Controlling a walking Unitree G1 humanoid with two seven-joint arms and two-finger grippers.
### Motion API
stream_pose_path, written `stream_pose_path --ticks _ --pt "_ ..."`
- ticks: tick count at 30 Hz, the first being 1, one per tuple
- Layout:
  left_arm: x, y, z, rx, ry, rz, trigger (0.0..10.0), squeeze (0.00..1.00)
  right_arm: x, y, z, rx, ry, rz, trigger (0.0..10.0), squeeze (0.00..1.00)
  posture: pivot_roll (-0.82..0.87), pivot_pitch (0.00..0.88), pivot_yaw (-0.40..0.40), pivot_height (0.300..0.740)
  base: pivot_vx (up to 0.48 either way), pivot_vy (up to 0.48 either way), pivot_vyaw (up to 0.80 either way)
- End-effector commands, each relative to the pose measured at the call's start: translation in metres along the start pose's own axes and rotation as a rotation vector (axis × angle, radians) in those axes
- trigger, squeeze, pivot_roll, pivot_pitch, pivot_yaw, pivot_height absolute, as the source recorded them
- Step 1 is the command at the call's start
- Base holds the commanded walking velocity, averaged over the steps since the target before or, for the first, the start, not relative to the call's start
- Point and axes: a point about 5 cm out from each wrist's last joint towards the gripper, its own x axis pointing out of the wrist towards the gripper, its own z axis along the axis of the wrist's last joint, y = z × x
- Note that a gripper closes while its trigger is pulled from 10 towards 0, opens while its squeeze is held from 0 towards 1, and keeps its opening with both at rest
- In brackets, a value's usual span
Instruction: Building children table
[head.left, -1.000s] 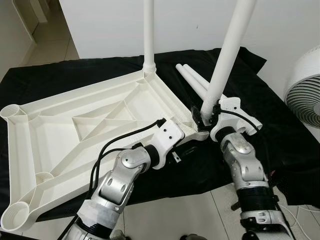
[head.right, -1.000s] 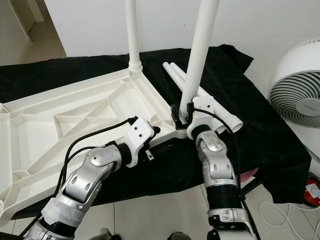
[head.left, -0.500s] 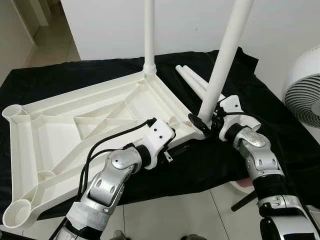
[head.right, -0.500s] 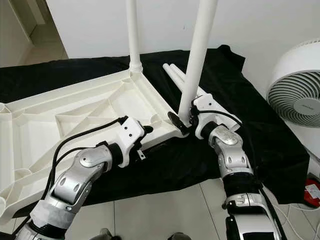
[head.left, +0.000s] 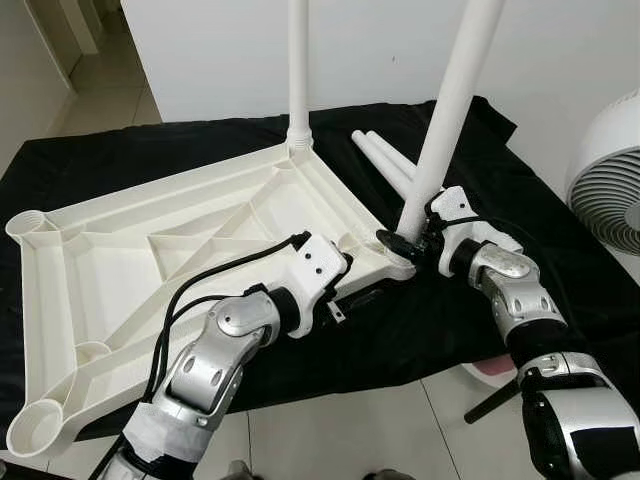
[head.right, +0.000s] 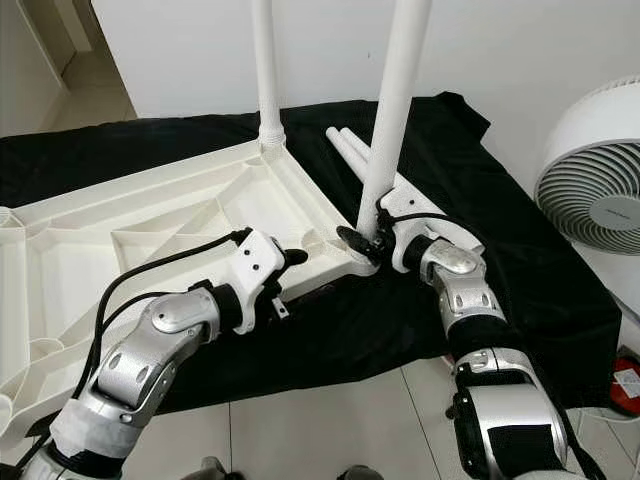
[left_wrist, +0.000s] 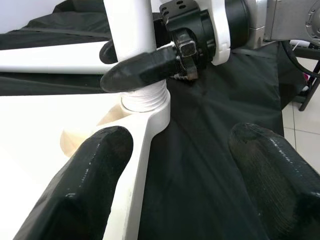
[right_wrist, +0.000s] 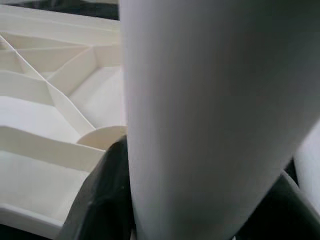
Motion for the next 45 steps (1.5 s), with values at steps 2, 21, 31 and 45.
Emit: stream_pose_path --ticks 2,21,31,45 --pt "0.001 -0.006 0.003 0.004 -0.003 -0.111 10.0 0.0 0.001 0.002 -0.002 -0.023 0.023 0.025 0.0 0.0 -0.11 0.029 0.066 0.74 0.0 0.0 0.0" --pt "0.001 -0.011 0.002 -0.026 -0.004 -0.106 10.0 0.0 0.001 -0.003 -0.008 0.154 0.004 -0.365 10.0 0.0 -0.12 0.047 0.044 0.74 0.0 0.0 0.0" --pt "0.003 -0.014 0.001 -0.034 -0.005 -0.11 10.0 0.0 0.006 0.032 -0.006 0.208 0.004 -0.62 10.0 0.0 -0.13 0.039 0.037 0.74 0.0 0.0 0.0" --pt "0.005 -0.015 0.001 -0.032 -0.009 -0.121 10.0 0.0 0.004 0.068 0.005 0.282 0.0 -0.802 10.0 0.0 -0.14 0.024 0.037 0.74 0.0 0.0 0.0"
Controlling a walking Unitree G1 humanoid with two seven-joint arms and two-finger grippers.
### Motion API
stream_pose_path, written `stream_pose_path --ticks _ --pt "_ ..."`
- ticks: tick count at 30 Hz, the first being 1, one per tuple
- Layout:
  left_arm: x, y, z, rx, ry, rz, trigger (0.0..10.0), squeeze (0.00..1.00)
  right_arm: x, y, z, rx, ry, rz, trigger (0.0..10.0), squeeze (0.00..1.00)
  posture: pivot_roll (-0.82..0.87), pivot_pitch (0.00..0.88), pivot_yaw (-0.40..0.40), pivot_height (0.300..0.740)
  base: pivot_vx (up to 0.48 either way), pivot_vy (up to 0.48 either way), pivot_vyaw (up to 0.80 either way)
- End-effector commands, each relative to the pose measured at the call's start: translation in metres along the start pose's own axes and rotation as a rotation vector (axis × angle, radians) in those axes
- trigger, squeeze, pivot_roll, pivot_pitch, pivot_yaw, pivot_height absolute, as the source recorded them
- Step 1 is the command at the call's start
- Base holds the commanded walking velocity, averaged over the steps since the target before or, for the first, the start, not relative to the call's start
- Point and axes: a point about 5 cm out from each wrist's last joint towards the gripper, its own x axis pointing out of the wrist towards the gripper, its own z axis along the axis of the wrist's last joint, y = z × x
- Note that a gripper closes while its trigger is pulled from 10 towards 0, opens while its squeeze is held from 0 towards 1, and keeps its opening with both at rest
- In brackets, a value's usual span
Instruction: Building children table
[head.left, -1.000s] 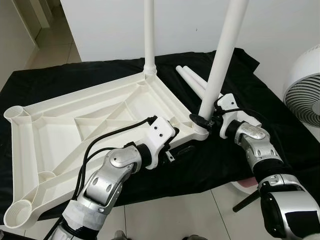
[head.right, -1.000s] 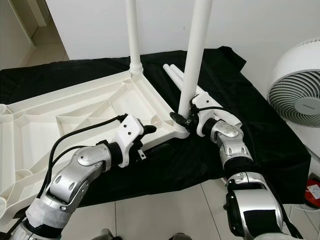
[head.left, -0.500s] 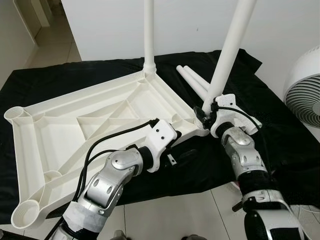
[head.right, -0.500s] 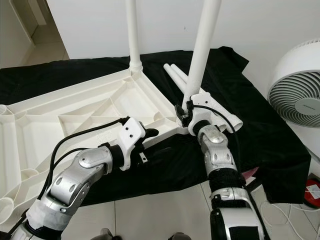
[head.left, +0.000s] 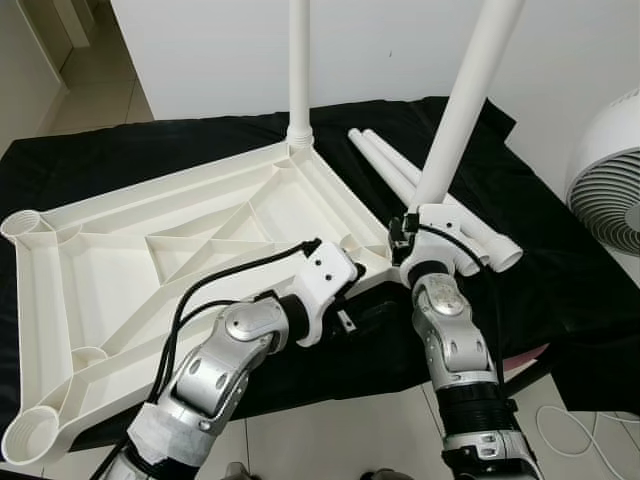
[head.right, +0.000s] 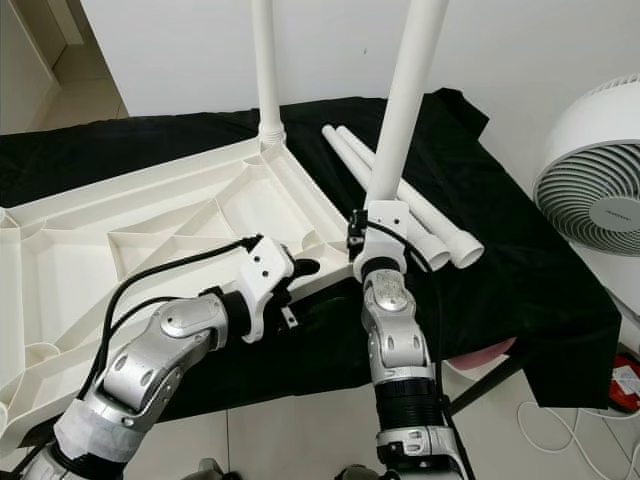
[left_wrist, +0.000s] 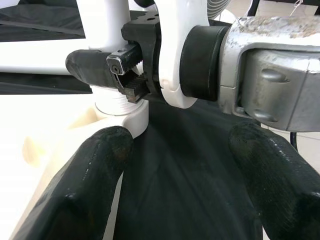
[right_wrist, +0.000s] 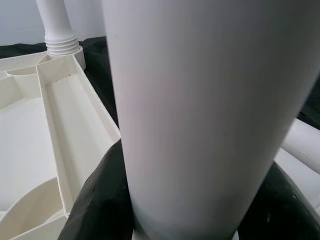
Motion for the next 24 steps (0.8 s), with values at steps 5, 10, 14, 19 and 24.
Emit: stream_pose_path --ticks 5,10,14,19,24 --pt "0.001 0.0 0.001 0.012 -0.004 -0.039 10.0 0.0 -0.002 -0.004 -0.005 0.045 0.035 -0.007 10.0 1.0 -0.14 0.01 0.031 0.74 0.0 0.0 0.0" --pt "0.002 0.0 0.001 0.017 -0.006 -0.031 10.0 0.0 0.002 -0.011 0.006 0.072 -0.018 0.029 10.0 1.0 -0.14 0.01 0.031 0.74 0.0 0.0 0.0" --pt "0.003 0.0 0.002 0.018 -0.008 -0.02 10.0 0.0 0.0 -0.013 0.012 0.078 -0.042 0.092 10.0 0.91 -0.14 0.011 0.029 0.74 0.0 0.0 0.0" --pt "0.003 0.0 0.002 0.016 -0.008 -0.018 10.0 0.0 -0.005 -0.009 0.014 0.09 -0.047 0.183 10.0 0.0 -0.14 0.018 0.029 0.74 0.0 0.0 0.0" --pt "0.003 0.001 0.003 0.003 -0.009 -0.017 10.0 0.0 -0.006 -0.009 0.01 -0.01 -0.041 0.524 10.0 0.0 -0.16 0.037 0.057 0.74 0.0 0.0 0.0"
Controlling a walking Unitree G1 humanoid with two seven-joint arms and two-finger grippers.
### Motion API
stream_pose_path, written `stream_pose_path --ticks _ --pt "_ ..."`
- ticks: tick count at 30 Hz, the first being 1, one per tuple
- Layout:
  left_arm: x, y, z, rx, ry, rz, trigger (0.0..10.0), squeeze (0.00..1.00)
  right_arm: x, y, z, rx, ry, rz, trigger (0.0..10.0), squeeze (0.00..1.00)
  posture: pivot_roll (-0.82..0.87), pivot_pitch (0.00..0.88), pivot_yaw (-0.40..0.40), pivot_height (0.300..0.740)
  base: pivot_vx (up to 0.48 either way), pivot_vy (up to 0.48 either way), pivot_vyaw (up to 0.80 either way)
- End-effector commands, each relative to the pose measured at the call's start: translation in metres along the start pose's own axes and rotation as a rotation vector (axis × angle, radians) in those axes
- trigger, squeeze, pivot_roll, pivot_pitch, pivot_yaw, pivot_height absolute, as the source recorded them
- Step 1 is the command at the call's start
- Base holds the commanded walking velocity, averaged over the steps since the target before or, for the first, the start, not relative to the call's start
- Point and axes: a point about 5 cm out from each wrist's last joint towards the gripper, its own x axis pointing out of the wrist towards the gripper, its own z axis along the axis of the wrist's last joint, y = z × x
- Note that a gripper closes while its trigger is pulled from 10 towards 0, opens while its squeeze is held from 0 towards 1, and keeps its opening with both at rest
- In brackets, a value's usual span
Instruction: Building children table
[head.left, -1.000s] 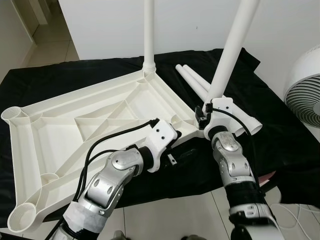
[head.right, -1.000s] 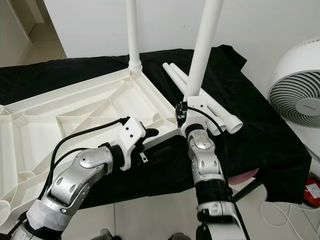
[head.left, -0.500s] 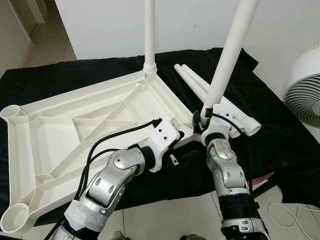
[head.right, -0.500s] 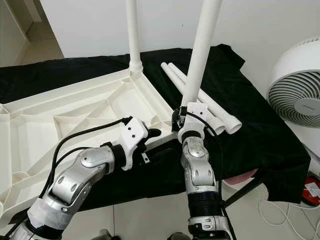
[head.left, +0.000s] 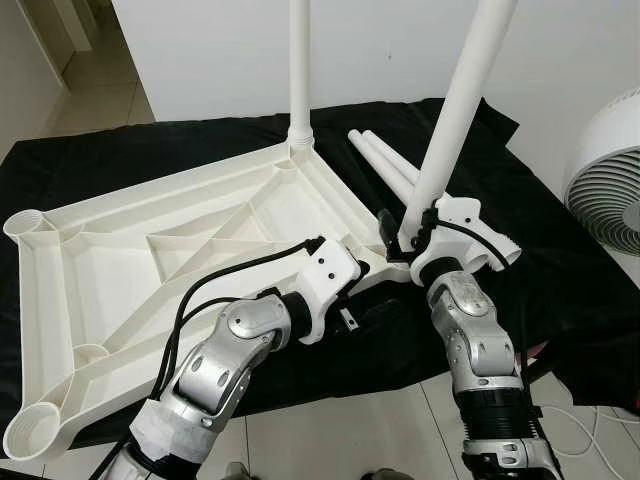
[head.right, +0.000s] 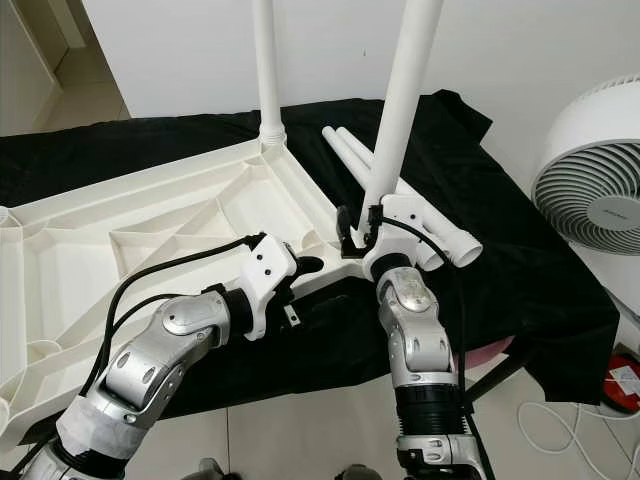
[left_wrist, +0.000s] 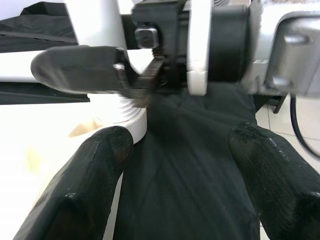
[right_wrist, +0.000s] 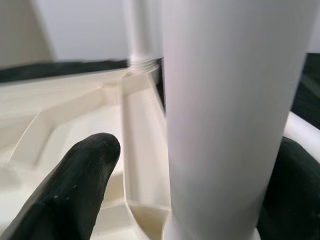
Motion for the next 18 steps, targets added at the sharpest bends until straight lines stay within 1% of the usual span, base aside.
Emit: stream_pose_path --ticks 1,2,3,4,5,7,9,11,14,18 --pt "0.002 0.0 0.0 -0.009 0.009 -0.019 10.0 0.0 0.003 0.003 -0.005 -0.045 0.015 0.187 10.0 0.0 -0.16 0.039 0.061 0.74 0.0 0.0 0.0" --pt "0.002 0.0 0.0 -0.009 0.01 -0.022 10.0 0.0 0.004 -0.002 -0.005 -0.089 0.022 0.236 10.0 0.0 -0.16 0.04 0.061 0.74 0.0 0.0 0.0" --pt "0.003 0.0 0.0 -0.008 0.01 -0.024 10.0 0.0 0.004 -0.006 -0.005 -0.113 0.024 0.255 10.0 0.0 -0.16 0.04 0.061 0.74 0.0 0.0 0.0" --pt "0.003 0.0 0.0 -0.008 0.01 -0.024 10.0 0.0 0.004 -0.006 -0.005 -0.113 0.024 0.255 10.0 0.0 -0.16 0.04 0.061 0.74 0.0 0.0 0.0" --pt "0.003 0.0 0.0 -0.006 0.009 -0.026 10.0 0.0 0.008 -0.012 -0.004 -0.131 0.037 0.28 10.0 0.0 -0.16 0.041 0.063 0.74 0.0 0.0 0.0" --pt "0.003 0.0 0.0 -0.006 0.009 -0.026 10.0 0.0 0.008 -0.012 -0.004 -0.131 0.037 0.28 10.0 0.0 -0.16 0.041 0.063 0.74 0.0 0.0 0.0" --pt "0.003 0.001 0.001 -0.003 0.006 -0.021 10.0 0.0 0.016 -0.022 -0.004 -0.128 0.069 0.326 10.0 0.0 -0.14 0.043 0.057 0.74 0.0 0.0 0.0" --pt "0.003 0.001 0.001 -0.003 0.006 -0.021 10.0 0.0 0.016 -0.022 -0.004 -0.128 0.069 0.326 10.0 0.0 -0.14 0.043 0.057 0.74 0.0 0.0 0.0" --pt "0.002 0.002 0.002 -0.005 0.004 -0.009 10.0 0.0 0.025 -0.025 -0.007 -0.146 0.101 0.38 10.0 0.0 -0.13 0.041 0.056 0.74 0.0 0.0 0.0" --pt "0.001 0.001 0.002 -0.005 0.003 -0.007 10.0 0.0 0.031 -0.025 -0.011 -0.157 0.125 0.385 10.0 0.0 -0.13 0.038 0.057 0.74 0.0 0.0 0.0"
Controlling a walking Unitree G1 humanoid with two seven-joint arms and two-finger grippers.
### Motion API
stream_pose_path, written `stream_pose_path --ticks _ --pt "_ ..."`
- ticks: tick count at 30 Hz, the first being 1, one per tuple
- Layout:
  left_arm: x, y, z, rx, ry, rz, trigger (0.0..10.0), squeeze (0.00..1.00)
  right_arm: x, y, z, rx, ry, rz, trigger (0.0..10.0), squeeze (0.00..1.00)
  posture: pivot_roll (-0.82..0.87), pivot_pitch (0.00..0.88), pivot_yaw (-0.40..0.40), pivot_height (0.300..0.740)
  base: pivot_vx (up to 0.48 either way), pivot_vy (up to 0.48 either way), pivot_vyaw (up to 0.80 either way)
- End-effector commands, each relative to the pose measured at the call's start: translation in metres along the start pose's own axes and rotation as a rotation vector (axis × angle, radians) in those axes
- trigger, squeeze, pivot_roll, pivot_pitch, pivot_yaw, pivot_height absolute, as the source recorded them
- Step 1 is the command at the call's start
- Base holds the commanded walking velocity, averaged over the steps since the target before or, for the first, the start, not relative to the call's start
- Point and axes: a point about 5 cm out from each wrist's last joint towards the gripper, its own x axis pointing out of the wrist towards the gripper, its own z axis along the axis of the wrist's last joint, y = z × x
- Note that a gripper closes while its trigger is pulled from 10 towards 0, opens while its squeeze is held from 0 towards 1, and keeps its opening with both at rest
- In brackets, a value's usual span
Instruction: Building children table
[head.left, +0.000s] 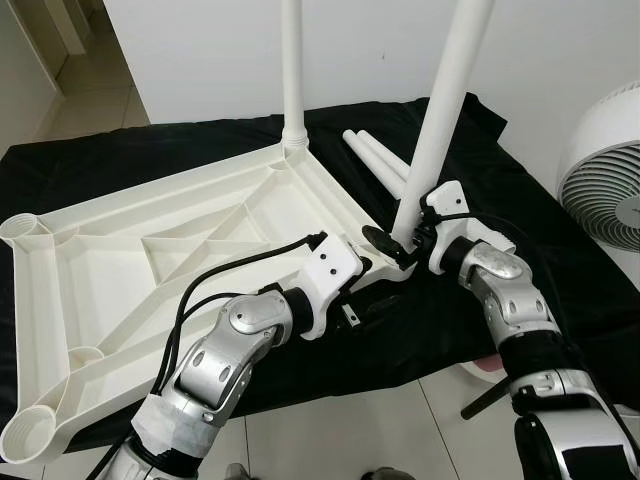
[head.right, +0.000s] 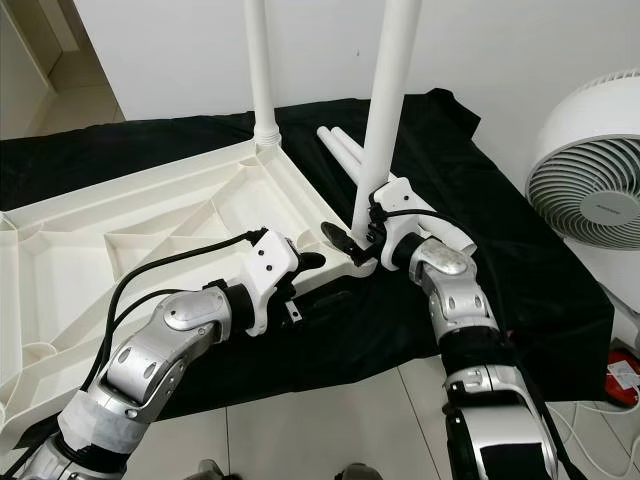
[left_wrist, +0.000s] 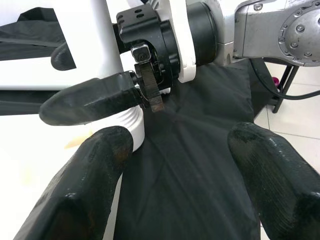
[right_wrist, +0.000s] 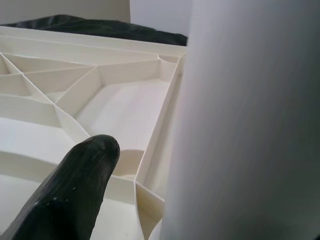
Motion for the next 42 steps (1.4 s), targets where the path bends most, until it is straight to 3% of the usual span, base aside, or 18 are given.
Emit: stream_pose_path --ticks 1,3,4,5,6,8,9,18,19,20,24,27,31,34,40,42 --pt "-0.001 -0.001 -0.002 -0.016 0.008 -0.005 10.0 0.0 0.003 0.001 -0.005 -0.005 0.028 0.02 10.0 0.0 -0.13 0.038 0.057 0.74 0.0 0.0 0.0" --pt "-0.001 -0.001 -0.001 -0.015 0.008 -0.005 10.0 0.0 0.004 0.0 -0.006 -0.002 0.036 0.028 10.0 0.0 -0.13 0.037 0.059 0.74 0.0 0.0 0.0" --pt "0.0 -0.001 -0.001 -0.015 0.007 -0.006 10.0 0.0 0.006 0.0 -0.007 0.003 0.043 0.043 8.6 0.0 -0.13 0.037 0.059 0.74 0.0 0.0 0.0" --pt "0.0 -0.001 -0.001 -0.015 0.007 -0.006 10.0 0.0 0.006 0.0 -0.007 0.003 0.043 0.043 8.6 0.0 -0.13 0.037 0.059 0.74 0.0 0.0 0.0" --pt "0.0 0.0 -0.001 -0.013 0.007 -0.007 10.0 0.0 0.007 0.0 -0.009 -0.002 0.056 0.059 3.3 0.0 -0.13 0.037 0.059 0.74 0.0 0.0 0.0" --pt "0.0 0.0 -0.001 -0.013 0.007 -0.007 10.0 0.0 0.007 0.0 -0.009 -0.002 0.056 0.059 3.3 0.0 -0.13 0.037 0.059 0.74 0.0 0.0 0.0" --pt "0.0 0.0 0.0 -0.011 0.007 -0.009 10.0 0.0 0.008 0.0 -0.012 -0.003 0.064 0.074 0.0 0.0 -0.13 0.035 0.066 0.74 0.0 0.0 0.0" --pt "0.001 0.001 0.0 -0.007 0.007 -0.012 10.0 0.0 0.002 -0.004 -0.015 0.002 0.058 0.089 0.0 0.0 -0.14 0.034 0.066 0.74 0.0 0.0 0.0" --pt "0.001 0.001 0.0 -0.007 0.007 -0.013 10.0 0.0 0.001 -0.006 -0.016 0.005 0.054 0.077 2.6 0.0 -0.14 0.034 0.066 0.74 0.0 0.0 0.0" --pt "0.001 0.0 0.0 -0.008 0.007 -0.013 10.0 0.0 0.0 -0.007 -0.016 0.008 0.051 0.062 10.0 0.0 -0.14 0.035 0.064 0.74 0.0 0.0 0.0" --pt "0.001 0.0 0.0 -0.009 0.006 -0.014 10.0 0.0 0.0 -0.008 -0.017 0.011 0.047 0.049 10.0 0.0 -0.14 0.035 0.064 0.74 0.0 0.0 0.0" --pt "0.002 0.0 0.0 -0.008 0.006 -0.013 10.0 0.0 0.004 -0.005 -0.012 0.021 0.013 -0.047 10.0 0.0 -0.14 0.038 0.055 0.74 0.0 0.0 0.0" --pt "0.002 0.0 0.0 -0.008 0.006 -0.012 10.0 0.0 0.005 -0.004 -0.01 0.024 0.002 -0.079 10.0 0.0 -0.14 0.038 0.055 0.74 0.0 0.0 0.0" --pt "0.003 -0.001 -0.001 -0.011 0.006 -0.013 10.0 0.0 0.012 0.013 -0.005 0.095 -0.017 -0.249 10.0 0.0 -0.14 0.036 0.05 0.74 0.0 0.0 0.0" --pt "0.003 -0.001 -0.002 -0.011 0.006 -0.013 10.0 0.0 0.013 0.025 -0.003 0.137 -0.011 -0.398 10.0 0.0 -0.14 0.029 0.044 0.74 0.0 0.0 0.0" --pt "0.003 0.0 -0.001 -0.008 0.005 -0.01 10.0 0.0 0.014 0.035 -0.002 0.182 -0.015 -0.529 10.0 0.0 -0.14 0.024 0.038 0.74 0.0 0.0 0.0"
